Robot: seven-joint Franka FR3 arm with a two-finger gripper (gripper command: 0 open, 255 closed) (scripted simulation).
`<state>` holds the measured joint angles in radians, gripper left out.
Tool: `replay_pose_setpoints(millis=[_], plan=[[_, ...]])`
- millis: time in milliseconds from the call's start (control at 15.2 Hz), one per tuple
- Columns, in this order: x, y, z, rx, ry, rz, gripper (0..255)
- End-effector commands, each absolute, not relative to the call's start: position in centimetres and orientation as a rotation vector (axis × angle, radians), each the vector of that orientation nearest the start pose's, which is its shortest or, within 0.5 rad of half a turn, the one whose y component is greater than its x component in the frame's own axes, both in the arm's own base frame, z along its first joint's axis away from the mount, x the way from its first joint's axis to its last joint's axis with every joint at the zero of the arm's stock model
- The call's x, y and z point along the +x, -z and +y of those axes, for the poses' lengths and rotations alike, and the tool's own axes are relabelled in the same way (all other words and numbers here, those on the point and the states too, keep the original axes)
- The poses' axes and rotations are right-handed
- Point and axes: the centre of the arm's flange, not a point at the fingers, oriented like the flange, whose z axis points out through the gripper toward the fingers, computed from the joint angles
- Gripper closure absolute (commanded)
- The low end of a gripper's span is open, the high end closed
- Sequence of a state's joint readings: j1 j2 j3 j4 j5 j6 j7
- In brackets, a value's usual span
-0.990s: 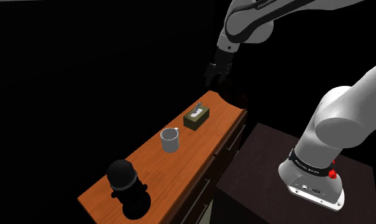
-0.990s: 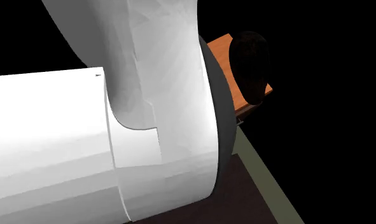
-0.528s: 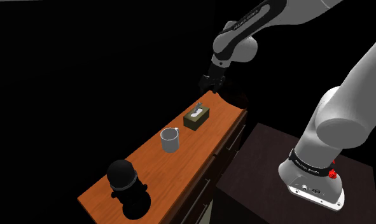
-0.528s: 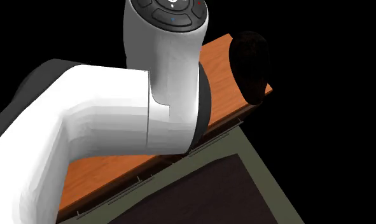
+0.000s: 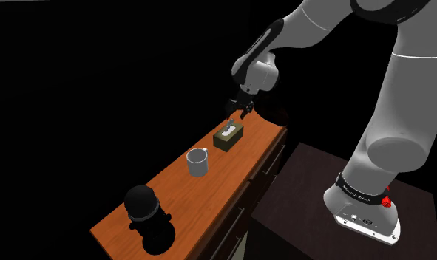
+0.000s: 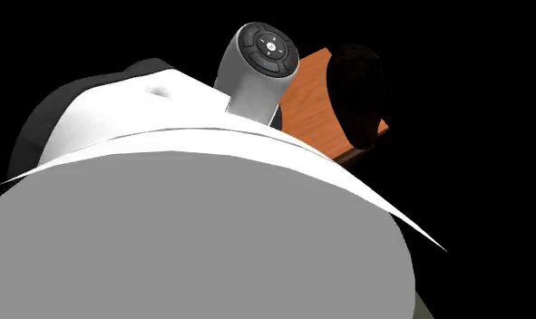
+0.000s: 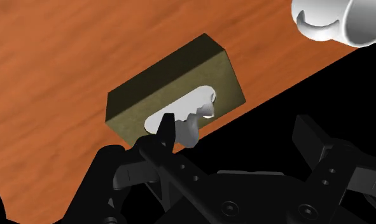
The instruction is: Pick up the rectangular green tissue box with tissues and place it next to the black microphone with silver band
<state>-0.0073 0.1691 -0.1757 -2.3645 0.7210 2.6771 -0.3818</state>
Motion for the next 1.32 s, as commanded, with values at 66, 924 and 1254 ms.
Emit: replay_pose_setpoints(millis=[66, 924, 1254], plan=[[52.2, -23.2, -12.6, -2.74, 0.352, 0.658, 0], [54.5, -17.2, -12.4, -2.715, 0.362, 0.696, 0], [54.5, -17.3, -12.4, -2.715, 0.362, 0.696, 0]])
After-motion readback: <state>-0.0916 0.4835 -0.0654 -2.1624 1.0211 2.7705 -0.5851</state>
